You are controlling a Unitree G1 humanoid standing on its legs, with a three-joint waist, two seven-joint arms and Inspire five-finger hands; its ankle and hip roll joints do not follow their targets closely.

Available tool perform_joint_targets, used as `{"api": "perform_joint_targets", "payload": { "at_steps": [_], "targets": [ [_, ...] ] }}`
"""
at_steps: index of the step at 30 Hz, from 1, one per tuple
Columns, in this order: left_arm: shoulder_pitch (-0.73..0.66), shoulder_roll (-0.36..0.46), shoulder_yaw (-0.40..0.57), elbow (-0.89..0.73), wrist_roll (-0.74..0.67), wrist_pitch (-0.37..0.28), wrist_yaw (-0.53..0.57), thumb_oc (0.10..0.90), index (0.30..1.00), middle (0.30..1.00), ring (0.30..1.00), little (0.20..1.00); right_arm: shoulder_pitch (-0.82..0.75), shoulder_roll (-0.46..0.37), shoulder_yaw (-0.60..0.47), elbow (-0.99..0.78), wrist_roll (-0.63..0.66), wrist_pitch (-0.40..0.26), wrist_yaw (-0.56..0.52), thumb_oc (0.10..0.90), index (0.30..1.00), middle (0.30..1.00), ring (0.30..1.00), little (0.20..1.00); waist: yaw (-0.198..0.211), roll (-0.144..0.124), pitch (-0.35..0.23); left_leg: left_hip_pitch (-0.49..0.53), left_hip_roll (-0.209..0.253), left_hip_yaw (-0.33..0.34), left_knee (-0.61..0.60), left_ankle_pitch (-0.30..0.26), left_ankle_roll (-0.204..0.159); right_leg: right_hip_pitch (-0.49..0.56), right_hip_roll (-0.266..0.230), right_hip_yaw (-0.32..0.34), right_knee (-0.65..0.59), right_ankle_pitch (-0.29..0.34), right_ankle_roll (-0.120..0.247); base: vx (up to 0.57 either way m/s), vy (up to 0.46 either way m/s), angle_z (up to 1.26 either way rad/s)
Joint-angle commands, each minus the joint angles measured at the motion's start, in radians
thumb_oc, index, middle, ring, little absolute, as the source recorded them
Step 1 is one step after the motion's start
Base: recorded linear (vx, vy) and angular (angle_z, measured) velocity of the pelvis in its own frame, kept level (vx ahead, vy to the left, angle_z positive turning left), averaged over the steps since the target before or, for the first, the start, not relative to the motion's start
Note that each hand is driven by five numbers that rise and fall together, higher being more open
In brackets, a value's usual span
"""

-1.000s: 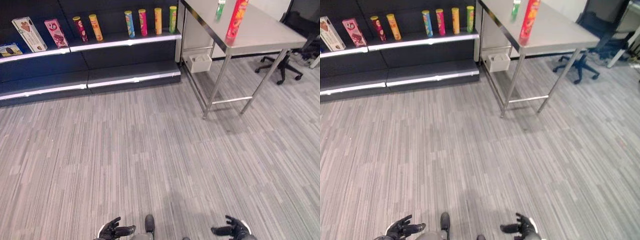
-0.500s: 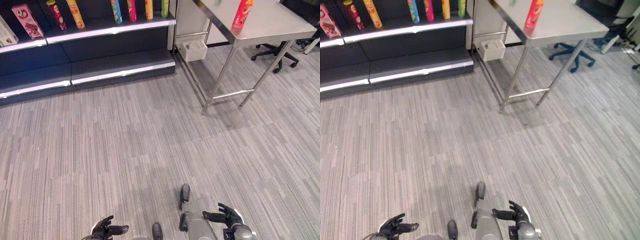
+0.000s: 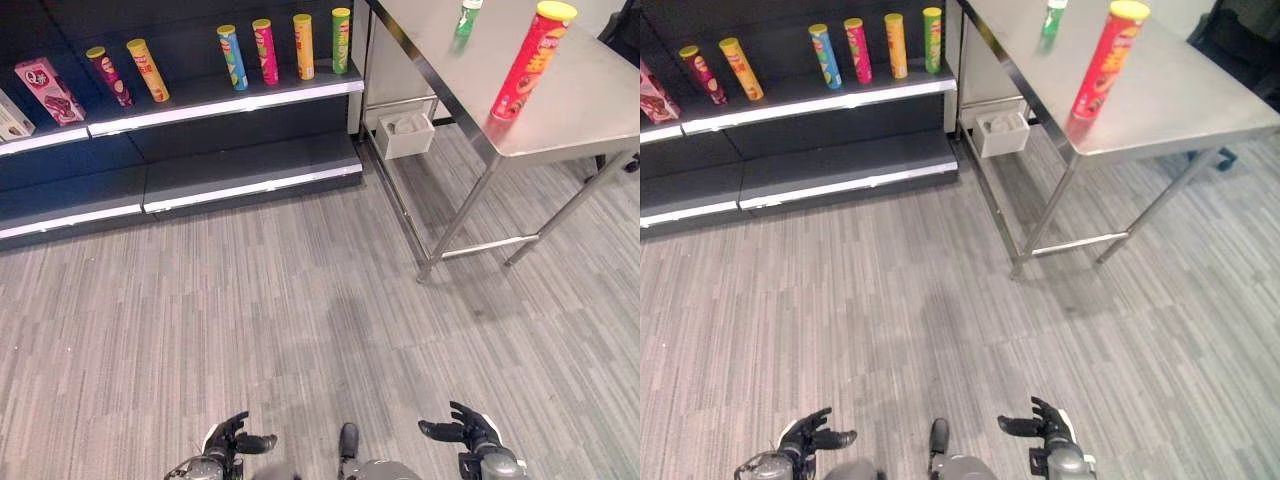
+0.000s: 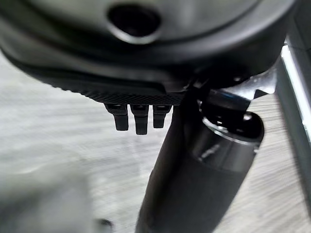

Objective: Put the goods on the table back onto the shelves and tidy them up.

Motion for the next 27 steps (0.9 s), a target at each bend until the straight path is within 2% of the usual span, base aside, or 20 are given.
{"api": "perform_joint_targets", "payload": {
  "at_steps": [1, 2, 3, 5, 7, 8, 9, 10, 11, 13, 15, 16, 17, 19, 20, 21, 22, 23, 24, 27],
  "targets": [
    [0.004, 0.031, -0.041, -0.007, -0.003, -0.033, 0.015, 0.8, 0.9, 0.9, 0.9, 0.9, 0.046, -0.056, 0.01, 0.004, 0.03, -0.018, -0.02, 0.8, 0.9, 0.9, 0.9, 0.9, 0.009, 0.002, 0.027, 0.098, -0.007, 0.072, -0.435, 0.038, 0.079, -0.002, -0.054, 0.064, 0.004, -0.06, 0.203, 0.38, 0.075, -0.12],
    [0.007, 0.03, -0.044, -0.002, 0.004, -0.032, 0.014, 0.8, 0.9, 0.9, 0.9, 0.9, 0.045, -0.058, 0.012, 0.001, 0.025, -0.018, -0.022, 0.8, 0.9, 0.9, 0.9, 0.9, 0.019, 0.004, 0.028, 0.085, -0.016, 0.06, -0.54, 0.035, 0.085, 0.01, -0.055, 0.072, 0.004, -0.072, 0.212, 0.28, 0.094, -0.2],
    [0.01, 0.03, -0.044, -0.002, 0.005, -0.032, 0.014, 0.8, 0.9, 0.9, 0.9, 0.9, 0.044, -0.059, 0.014, -0.003, 0.023, -0.019, -0.022, 0.8, 0.9, 0.9, 0.9, 0.9, 0.026, 0.009, 0.026, 0.086, -0.027, 0.039, -0.636, 0.06, 0.084, 0.016, -0.052, 0.082, 0.004, -0.077, 0.216, 0.32, 0.108, -0.37],
    [0.019, 0.028, -0.044, 0.006, 0.006, -0.033, 0.013, 0.8, 0.9, 0.9, 0.9, 0.9, 0.043, -0.067, 0.019, -0.018, 0.017, -0.026, -0.03, 0.8, 0.9, 0.9, 0.9, 0.9, 0.054, 0.039, 0.031, 0.049, -0.048, -0.052, -0.868, 0.181, 0.064, 0.057, -0.019, 0.112, 0.004, -0.107, 0.22, 0.37, 0.086, -0.46],
    [0.02, 0.024, -0.048, 0.012, 0.012, -0.035, 0.016, 0.8, 0.9, 0.9, 0.9, 0.9, 0.041, -0.071, 0.017, -0.019, 0.014, -0.031, -0.038, 0.8, 0.9, 0.9, 0.9, 0.9, 0.07, 0.049, 0.033, -0.008, -0.059, -0.076, -0.976, 0.226, 0.045, 0.088, -0.003, 0.147, 0.004, -0.13, 0.216, 0.3, 0.043, -0.5],
    [0.02, 0.024, -0.048, 0.012, 0.012, -0.035, 0.016, 0.8, 0.9, 0.9, 0.9, 0.9, 0.041, -0.071, 0.017, -0.019, 0.014, -0.031, -0.038, 0.8, 0.9, 0.9, 0.9, 0.9, 0.07, 0.046, 0.035, -0.005, -0.062, -0.075, -0.976, 0.224, 0.046, 0.091, -0.006, 0.147, 0.004, -0.133, 0.216, 0.34, 0.089, -0.87],
    [0.03, 0.028, -0.044, 0.024, 0.023, -0.033, 0.012, 0.8, 0.9, 0.9, 0.9, 0.9, 0.037, -0.069, 0.019, -0.024, 0.011, -0.03, -0.033, 0.8, 0.9, 0.9, 0.9, 0.9, 0.08, 0.057, 0.026, -0.004, -0.063, -0.096, -0.993, 0.237, 0.042, 0.117, 0.01, 0.203, 0.004, -0.15, 0.215, 0.42, 0.206, -1.64],
    [0.049, 0.025, -0.034, 0.026, 0.026, -0.038, 0.014, 0.8, 0.9, 0.9, 0.9, 0.9, 0.039, -0.071, 0.028, -0.03, -0.009, -0.031, -0.029, 0.8, 0.9, 0.9, 0.9, 0.9, 0.096, 0.069, 0.013, 0.021, -0.073, -0.158, -0.983, 0.262, 0.039, 0.134, 0.01, 0.243, 0.004, -0.168, 0.216, 0.51, 0.287, -1.71],
    [0.049, 0.023, -0.031, 0.031, 0.027, -0.037, 0.013, 0.8, 0.9, 0.9, 0.9, 0.9, 0.037, -0.072, 0.028, -0.034, -0.015, -0.028, -0.029, 0.8, 0.9, 0.9, 0.9, 0.9, 0.099, 0.071, 0.008, 0.032, -0.073, -0.166, -0.975, 0.275, 0.037, 0.146, 0.004, 0.26, 0.004, -0.172, 0.216, 0.38, 0.288, -1.2],
    [0.048, 0.027, -0.029, 0.031, 0.021, -0.04, 0.018, 0.8, 0.9, 0.9, 0.9, 0.9, 0.028, -0.071, 0.029, -0.034, -0.019, -0.027, -0.025, 0.8, 0.9, 0.9, 0.9, 0.9, 0.107, 0.061, -0.007, 0.05, -0.08, -0.174, -0.964, 0.262, 0.048, 0.152, -0.023, 0.29, 0.004, -0.174, 0.227, 0.25, 0.231, -1.0],
    [0.051, 0.033, -0.023, 0.033, 0.022, -0.041, 0.017, 0.8, 0.9, 0.9, 0.9, 0.9, 0.029, -0.065, 0.026, -0.038, -0.029, -0.023, -0.016, 0.8, 0.9, 0.9, 0.9, 0.9, 0.12, 0.047, -0.026, 0.064, -0.088, -0.142, -0.94, 0.227, 0.072, 0.148, -0.06, 0.313, 0.053, -0.188, 0.253, 0.28, 0.288, -1.45],
    [0.045, 0.044, -0.015, 0.023, 0.014, -0.039, 0.017, 0.8, 0.9, 0.9, 0.9, 0.9, 0.026, -0.062, 0.027, -0.038, -0.042, -0.019, -0.009, 0.8, 0.9, 0.9, 0.9, 0.9, 0.126, 0.04, -0.034, 0.081, -0.088, -0.11, -0.926, 0.193, 0.1, 0.086, -0.088, 0.32, 0.183, -0.194, 0.279, 0.22, 0.306, -0.96],
    [0.04, 0.052, -0.013, 0.014, 0.012, -0.038, 0.017, 0.8, 0.9, 0.9, 0.9, 0.9, 0.024, -0.062, 0.023, -0.042, -0.041, -0.018, -0.006, 0.8, 0.9, 0.9, 0.9, 0.9, 0.125, 0.039, -0.031, 0.093, -0.091, -0.101, -0.92, 0.176, 0.116, 0.038, -0.091, 0.324, 0.266, -0.187, 0.296, 0.15, 0.268, -0.88],
    [0.025, 0.067, -0.014, -0.008, 0.008, -0.037, 0.022, 0.8, 0.9, 0.9, 0.9, 0.9, 0.012, -0.067, 0.017, -0.067, -0.039, -0.019, -0.01, 0.8, 0.9, 0.9, 0.9, 0.9, 0.111, 0.041, 0.001, 0.121, -0.093, -0.083, -0.912, 0.153, 0.142, -0.09, -0.09, 0.324, 0.473, -0.094, 0.33, 0.01, 0.192, -0.59],
    [0.013, 0.076, -0.019, -0.021, 0.001, -0.038, 0.025, 0.8, 0.9, 0.9, 0.9, 0.9, 0.0, -0.066, 0.02, -0.076, -0.035, -0.021, -0.013, 0.8, 0.9, 0.9, 0.9, 0.9, 0.104, 0.047, 0.023, 0.134, -0.089, -0.07, -0.914, 0.147, 0.15, -0.155, -0.098, 0.292, 0.563, -0.046, 0.335, -0.04, 0.245, -0.45],
    [0.007, 0.091, -0.026, -0.038, 0.0, -0.037, 0.028, 0.8, 0.9, 0.9, 0.9, 0.9, -0.006, -0.06, 0.028, -0.094, -0.031, -0.024, -0.021, 0.8, 0.9, 0.9, 0.9, 0.9, 0.103, 0.061, 0.035, 0.156, -0.078, -0.051, -0.927, 0.136, 0.156, -0.214, -0.136, 0.203, 0.635, -0.043, 0.317, 0.03, 0.218, -0.36],
    [0.007, 0.096, -0.024, -0.041, 0.0, -0.038, 0.028, 0.8, 0.9, 0.9, 0.9, 0.9, -0.002, -0.055, 0.03, -0.094, -0.03, -0.026, -0.023, 0.8, 0.9, 0.9, 0.9, 0.9, 0.106, 0.061, 0.032, 0.171, -0.074, -0.038, -0.934, 0.124, 0.155, -0.212, -0.175, 0.146, 0.605, -0.05, 0.314, 0.13, 0.157, -0.4],
    [0.007, 0.101, -0.019, -0.052, -0.004, -0.041, 0.029, 0.8, 0.9, 0.9, 0.9, 0.9, -0.004, -0.055, 0.033, -0.087, -0.035, -0.025, -0.024, 0.8, 0.9, 0.9, 0.9, 0.9, 0.117, 0.059, 0.029, 0.188, -0.063, -0.02, -0.941, 0.107, 0.144, -0.196, -0.238, 0.053, 0.513, -0.06, 0.311, 0.22, -0.017, -0.4],
    [0.007, 0.102, -0.017, -0.054, -0.018, -0.044, 0.03, 0.8, 0.9, 0.9, 0.9, 0.9, -0.01, -0.051, 0.04, -0.078, -0.041, -0.02, -0.021, 0.8, 0.9, 0.9, 0.9, 0.9, 0.125, 0.058, 0.032, 0.201, -0.044, 0.004, -0.941, 0.09, 0.124, -0.167, -0.296, -0.079, 0.329, -0.064, 0.305, 0.19, -0.073, -0.62],
    [-0.012, 0.1, -0.02, -0.044, -0.024, -0.047, 0.034, 0.8, 0.9, 0.9, 0.9, 0.9, -0.022, -0.044, 0.049, -0.065, -0.039, -0.013, -0.021, 0.8, 0.9, 0.9, 0.9, 0.9, 0.108, 0.038, 0.043, 0.21, -0.052, 0.014, -0.937, 0.075, 0.115, -0.189, -0.289, -0.081, 0.168, 0.01, 0.343, 0.09, -0.084, -0.78]
  ]
}}
